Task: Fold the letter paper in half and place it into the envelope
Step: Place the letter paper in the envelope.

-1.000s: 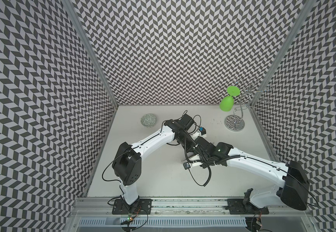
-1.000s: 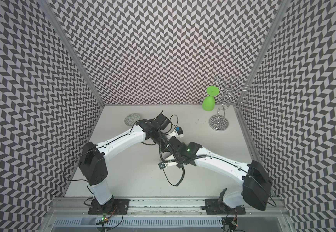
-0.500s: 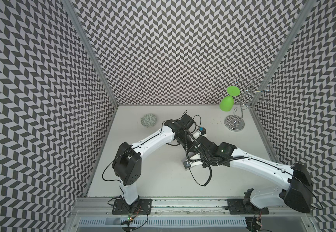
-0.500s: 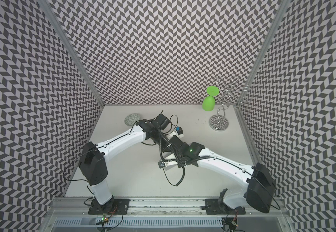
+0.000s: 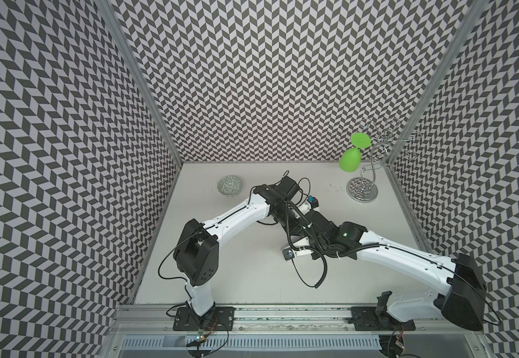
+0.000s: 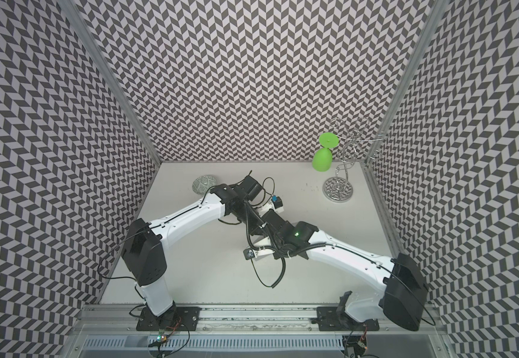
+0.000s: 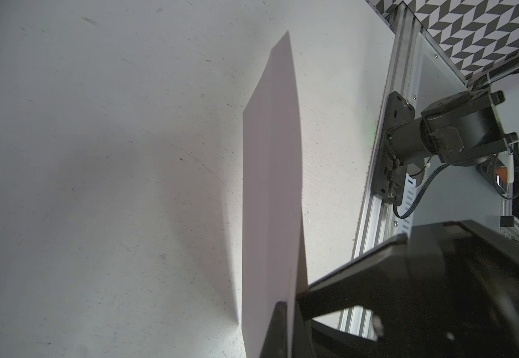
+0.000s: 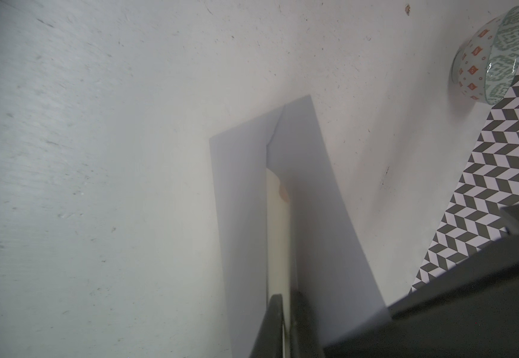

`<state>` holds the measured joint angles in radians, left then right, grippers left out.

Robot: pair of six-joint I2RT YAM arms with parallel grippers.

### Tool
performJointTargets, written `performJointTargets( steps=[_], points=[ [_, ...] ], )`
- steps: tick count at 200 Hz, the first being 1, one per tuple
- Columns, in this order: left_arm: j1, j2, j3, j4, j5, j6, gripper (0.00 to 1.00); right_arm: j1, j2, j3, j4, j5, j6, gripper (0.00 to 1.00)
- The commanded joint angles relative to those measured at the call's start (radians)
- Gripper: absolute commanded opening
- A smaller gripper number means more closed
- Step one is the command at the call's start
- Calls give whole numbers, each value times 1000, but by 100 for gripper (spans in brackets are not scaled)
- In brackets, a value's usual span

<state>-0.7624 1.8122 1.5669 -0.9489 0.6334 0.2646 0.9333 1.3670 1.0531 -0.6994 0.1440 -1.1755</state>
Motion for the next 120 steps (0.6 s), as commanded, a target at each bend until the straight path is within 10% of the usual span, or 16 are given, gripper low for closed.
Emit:
performJointTargets(
  steps=[1, 120],
  points=[
    [-56, 8, -10, -44, 122, 16, 0, -6, 12, 3, 252, 2, 13, 8],
    [-65, 24, 1, -44, 133, 15, 0, -1, 79, -40, 242, 1, 11, 5]
  ],
)
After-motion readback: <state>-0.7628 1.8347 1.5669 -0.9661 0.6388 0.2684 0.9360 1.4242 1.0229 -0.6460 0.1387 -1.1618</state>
